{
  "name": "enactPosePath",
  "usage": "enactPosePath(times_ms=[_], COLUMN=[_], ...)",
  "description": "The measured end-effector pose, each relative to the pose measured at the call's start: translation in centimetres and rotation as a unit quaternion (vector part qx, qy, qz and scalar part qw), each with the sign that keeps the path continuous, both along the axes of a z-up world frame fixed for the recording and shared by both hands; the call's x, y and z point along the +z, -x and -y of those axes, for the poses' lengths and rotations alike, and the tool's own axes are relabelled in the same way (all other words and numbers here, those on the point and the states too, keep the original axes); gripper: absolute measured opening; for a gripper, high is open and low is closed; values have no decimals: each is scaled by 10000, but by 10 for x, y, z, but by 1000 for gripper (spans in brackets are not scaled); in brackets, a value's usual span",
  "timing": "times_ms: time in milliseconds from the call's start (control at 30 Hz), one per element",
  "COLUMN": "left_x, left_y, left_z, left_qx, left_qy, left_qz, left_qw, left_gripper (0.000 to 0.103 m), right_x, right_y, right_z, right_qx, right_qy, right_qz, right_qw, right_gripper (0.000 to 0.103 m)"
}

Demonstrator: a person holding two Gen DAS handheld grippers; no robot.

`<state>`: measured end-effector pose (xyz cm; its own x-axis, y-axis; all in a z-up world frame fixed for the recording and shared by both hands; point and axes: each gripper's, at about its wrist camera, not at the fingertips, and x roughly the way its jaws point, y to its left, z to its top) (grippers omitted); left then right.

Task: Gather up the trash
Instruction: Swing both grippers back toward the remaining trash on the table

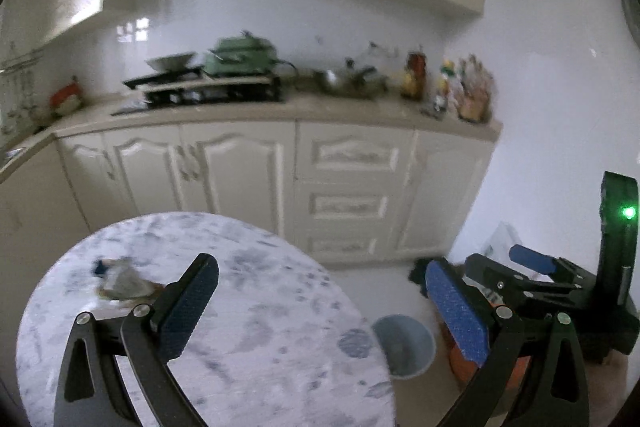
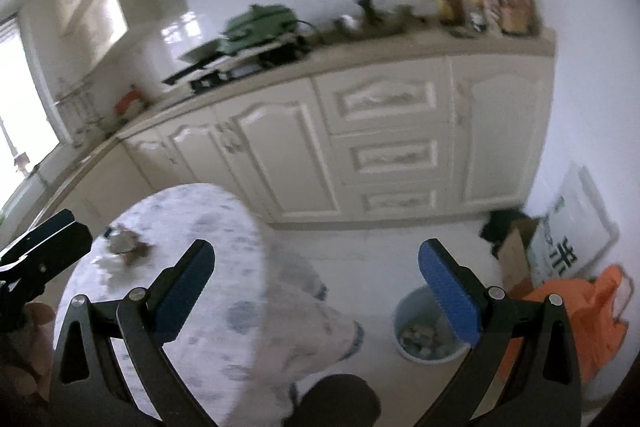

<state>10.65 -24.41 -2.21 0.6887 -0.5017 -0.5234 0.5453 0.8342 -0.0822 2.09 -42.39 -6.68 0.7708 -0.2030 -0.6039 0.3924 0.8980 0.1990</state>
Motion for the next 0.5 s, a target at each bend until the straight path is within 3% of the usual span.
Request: enactPosePath(times_ms=[233,500], left_x=[4,-5], left_y=[54,96], left_z=[-85,-143], left_qx=[652,1218], left_qy=[145,346], left_qz=[394,504], left_qw=[9970,9907], left_gripper=[102,102], right_x=[26,35], right_y=[-20,-37], right_z=[-73,-137], right_qx=[636,1162], right_qy=[399,634], right_qz=[205,399], right_qw=[9970,9904], right_gripper=[103,103])
